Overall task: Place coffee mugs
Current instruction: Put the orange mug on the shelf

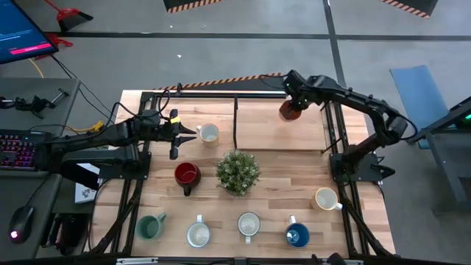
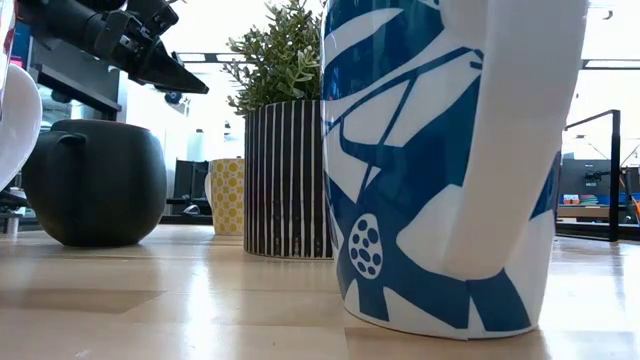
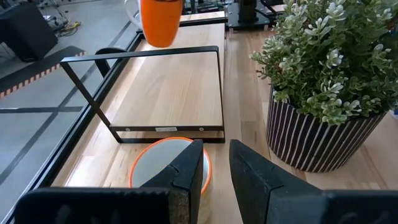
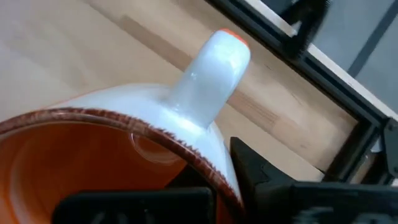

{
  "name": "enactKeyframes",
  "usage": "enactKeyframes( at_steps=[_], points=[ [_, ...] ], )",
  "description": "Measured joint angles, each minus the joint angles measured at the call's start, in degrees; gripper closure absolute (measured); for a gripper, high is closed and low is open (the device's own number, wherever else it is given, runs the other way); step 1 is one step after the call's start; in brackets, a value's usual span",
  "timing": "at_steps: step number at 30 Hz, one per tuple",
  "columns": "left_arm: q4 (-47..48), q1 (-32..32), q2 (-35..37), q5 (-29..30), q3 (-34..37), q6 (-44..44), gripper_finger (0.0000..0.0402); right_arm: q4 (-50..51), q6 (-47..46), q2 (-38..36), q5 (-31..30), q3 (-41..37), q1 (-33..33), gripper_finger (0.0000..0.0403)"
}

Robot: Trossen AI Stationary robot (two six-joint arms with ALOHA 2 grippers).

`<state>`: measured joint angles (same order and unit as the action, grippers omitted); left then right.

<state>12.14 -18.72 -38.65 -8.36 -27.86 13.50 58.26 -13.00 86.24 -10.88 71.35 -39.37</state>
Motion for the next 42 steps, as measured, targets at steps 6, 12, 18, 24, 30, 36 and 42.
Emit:
enactKeyframes(
  at_steps=[6, 12, 18, 24, 30, 36, 42],
  points=[
    [-0.01, -0.01, 0.0, 0.01, 0.0, -1.07, 0.0332, 3.17, 0.84, 5.04, -1.25, -0.02, -1.94, 0.0403],
    [0.0, 0.0, 0.0, 0.02, 0.0, -1.4, 0.0332, 2.17, 2.44, 7.9, -2.1, 0.33, -2.6, 0.0403],
    [0.0, -0.01, 0.01, 0.02, 0.0, -1.38, 0.0332, 1.45, 3.01, 7.46, -0.76, 0.22, -3.5, 0.0402],
    [0.0, 0.0, 0.02, 0.02, 0.0, -0.99, 0.0332, 1.51, 3.09, 7.36, 0.12, 0.11, -3.87, 0.0399],
    [0.02, 0.0, 0.02, 0.02, 0.0, -1.33, 0.0332, 1.5, 4.05, 7.63, -1.36, -0.13, -3.85, 0.0367],
    [0.02, 0.0, 0.02, 0.02, 0.0, -1.38, 0.0332, 1.52, 4.26, 7.73, -3.06, -0.2, -3.84, 0.0329],
    [0.02, -0.01, 0.02, 0.02, 0.0, -1.38, 0.0332, 1.62, 4.55, 7.35, -2.77, -0.2, -3.83, 0.0312]
  ],
)
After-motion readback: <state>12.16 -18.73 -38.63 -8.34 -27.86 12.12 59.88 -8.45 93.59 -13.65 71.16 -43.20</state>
